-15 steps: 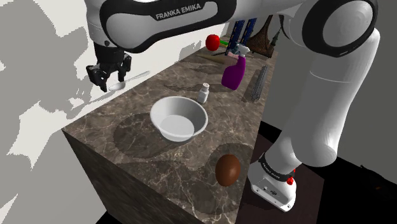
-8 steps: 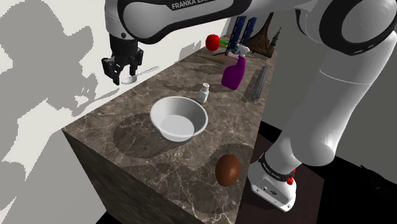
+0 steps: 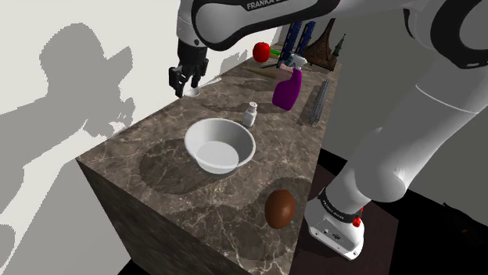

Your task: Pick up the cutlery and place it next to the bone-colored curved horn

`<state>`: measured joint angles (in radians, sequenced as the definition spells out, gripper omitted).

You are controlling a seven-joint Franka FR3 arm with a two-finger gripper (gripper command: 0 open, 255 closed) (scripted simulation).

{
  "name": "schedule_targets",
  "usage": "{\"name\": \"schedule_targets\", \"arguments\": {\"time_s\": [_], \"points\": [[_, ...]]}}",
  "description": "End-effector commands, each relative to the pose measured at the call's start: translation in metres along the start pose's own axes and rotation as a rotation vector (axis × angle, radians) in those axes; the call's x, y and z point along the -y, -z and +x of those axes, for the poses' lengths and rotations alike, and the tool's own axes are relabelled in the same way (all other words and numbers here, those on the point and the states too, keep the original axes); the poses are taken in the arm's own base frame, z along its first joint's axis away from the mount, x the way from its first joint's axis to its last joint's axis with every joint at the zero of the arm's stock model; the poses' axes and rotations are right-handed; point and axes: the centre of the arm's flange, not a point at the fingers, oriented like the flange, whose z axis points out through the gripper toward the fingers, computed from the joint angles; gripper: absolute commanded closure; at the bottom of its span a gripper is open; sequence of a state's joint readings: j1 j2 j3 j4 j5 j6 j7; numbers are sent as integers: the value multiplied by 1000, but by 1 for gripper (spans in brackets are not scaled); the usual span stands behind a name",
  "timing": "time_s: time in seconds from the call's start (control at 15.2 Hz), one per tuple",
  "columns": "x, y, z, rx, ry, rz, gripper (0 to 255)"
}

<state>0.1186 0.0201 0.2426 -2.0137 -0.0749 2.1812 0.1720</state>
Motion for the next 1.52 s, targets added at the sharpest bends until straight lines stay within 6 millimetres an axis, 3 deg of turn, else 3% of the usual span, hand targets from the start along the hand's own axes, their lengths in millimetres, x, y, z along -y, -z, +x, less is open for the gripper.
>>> {"name": "schedule_targets", "arguments": {"time_s": [0.0,1.45], "points": [[-24,2,-12,-1,1,0,255],[-288,11,-133,-1,1,0,255]]}}
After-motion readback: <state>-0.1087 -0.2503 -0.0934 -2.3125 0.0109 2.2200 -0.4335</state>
